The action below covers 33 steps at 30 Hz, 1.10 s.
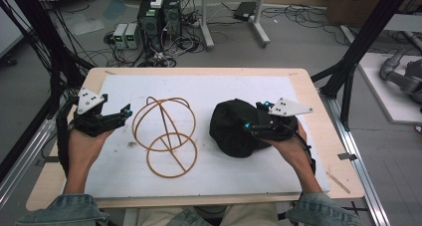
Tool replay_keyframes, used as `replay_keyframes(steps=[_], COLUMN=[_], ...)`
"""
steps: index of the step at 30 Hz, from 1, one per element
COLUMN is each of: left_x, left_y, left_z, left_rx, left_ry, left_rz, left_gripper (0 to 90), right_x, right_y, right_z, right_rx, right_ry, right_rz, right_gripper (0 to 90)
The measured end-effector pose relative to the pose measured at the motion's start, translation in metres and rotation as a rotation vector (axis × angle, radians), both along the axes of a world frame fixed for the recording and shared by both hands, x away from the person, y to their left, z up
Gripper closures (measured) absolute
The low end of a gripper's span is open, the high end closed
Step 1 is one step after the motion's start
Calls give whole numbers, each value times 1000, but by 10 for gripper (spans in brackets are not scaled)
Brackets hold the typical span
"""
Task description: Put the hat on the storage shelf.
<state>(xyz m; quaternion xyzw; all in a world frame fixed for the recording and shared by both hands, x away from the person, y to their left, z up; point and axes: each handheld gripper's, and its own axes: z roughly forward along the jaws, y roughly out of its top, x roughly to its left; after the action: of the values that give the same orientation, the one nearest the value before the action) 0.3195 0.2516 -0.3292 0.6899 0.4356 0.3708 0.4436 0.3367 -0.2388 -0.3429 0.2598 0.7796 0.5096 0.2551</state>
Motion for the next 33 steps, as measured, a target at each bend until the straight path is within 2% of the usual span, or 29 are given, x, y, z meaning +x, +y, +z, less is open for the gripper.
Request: replay_keyframes(steps=[4, 9, 15, 16, 17, 19, 21, 24, 25, 28, 32, 33], left_x=[-1, -1, -1, -1, -1, -1, -1, -1, -1, -1, -1, -1], left_y=[1, 2, 2, 2, 2, 2, 2, 3, 3, 2, 2, 2], left_z=[1, 1, 0, 0, 1, 1, 1, 2, 3, 3, 2, 2], left_rx=[-1, -1, 0, -1, -2, -2, -5, -4, -7, -6, -9, -8], left_ry=[-5, -5, -3, -3, -4, -4, -4, -6, -8, -7, -5, -4], left_rz=[2, 5, 4, 3, 2, 1, 0, -2, -4, -5, -8, -8], left_gripper=[224, 224, 224, 224, 223, 223, 223, 223, 223, 223, 223, 223], right_x=[-1, -2, -2, -2, -3, -4, -4, -6, -7, -6, -5, -3], right_y=[2, 2, 3, 4, 6, 8, 10, 14, 17, 18, 16, 15], right_z=[-1, 0, -3, -4, -5, -7, -10, -14, -17, -20, -25, -26], right_rx=[1, 0, -10, -17, -21, -29, -41, -68, -92, -119, -129, -138], right_ry=[14, -10, -4, -18, 2, 13, 3, -1, 1, -39, -21, -45], right_rz=[-4, -4, -1, -4, -2, 0, 10, 15, 9, 4, -9, -14], right_gripper=[279, 279, 299, 301, 313, 322, 336, 349, 367, 407, 433, 438])
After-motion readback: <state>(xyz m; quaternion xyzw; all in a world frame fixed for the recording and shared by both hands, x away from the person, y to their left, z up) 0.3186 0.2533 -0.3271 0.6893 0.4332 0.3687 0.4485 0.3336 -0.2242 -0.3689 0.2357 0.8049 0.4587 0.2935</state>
